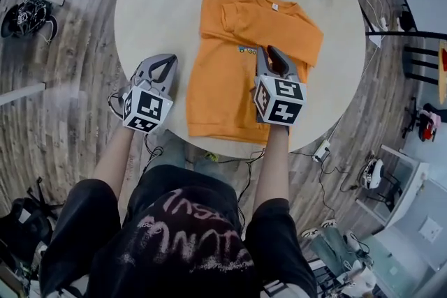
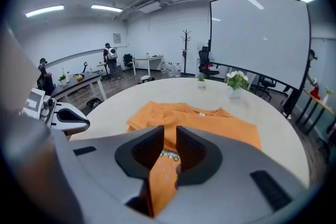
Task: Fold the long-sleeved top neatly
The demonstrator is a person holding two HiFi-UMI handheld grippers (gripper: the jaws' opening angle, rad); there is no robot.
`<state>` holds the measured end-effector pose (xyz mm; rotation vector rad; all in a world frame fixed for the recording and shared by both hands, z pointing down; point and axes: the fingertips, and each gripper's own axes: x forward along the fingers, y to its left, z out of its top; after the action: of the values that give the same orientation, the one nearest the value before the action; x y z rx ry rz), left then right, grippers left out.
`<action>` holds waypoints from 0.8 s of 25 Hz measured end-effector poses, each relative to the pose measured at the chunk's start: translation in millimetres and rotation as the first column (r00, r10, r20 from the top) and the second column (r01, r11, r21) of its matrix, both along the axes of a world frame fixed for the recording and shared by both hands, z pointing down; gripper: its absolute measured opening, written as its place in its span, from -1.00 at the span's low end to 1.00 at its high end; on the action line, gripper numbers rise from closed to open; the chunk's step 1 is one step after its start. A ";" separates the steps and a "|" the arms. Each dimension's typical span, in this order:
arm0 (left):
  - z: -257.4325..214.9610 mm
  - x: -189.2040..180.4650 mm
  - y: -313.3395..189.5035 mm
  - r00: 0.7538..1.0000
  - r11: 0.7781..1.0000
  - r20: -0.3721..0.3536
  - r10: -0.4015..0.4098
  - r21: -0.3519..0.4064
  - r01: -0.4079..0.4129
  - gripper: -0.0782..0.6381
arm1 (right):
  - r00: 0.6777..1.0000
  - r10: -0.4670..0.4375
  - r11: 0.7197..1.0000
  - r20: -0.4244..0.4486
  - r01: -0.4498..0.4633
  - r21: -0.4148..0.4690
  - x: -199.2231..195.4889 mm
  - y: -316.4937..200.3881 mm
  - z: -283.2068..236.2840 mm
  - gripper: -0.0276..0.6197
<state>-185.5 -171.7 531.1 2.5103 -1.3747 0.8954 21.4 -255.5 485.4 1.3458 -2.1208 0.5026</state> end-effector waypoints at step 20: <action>-21.9 127.1 165.5 0.959 0.994 0.264 0.108 -0.004 -0.111 -0.74 | 0.951 -0.279 0.960 -0.133 0.280 -0.010 183.8 238.7 25.0 -0.78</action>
<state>-58.4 -6.2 509.2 2.5701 -1.3210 1.2886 205.2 -16.8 510.5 1.0286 -2.1568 0.2789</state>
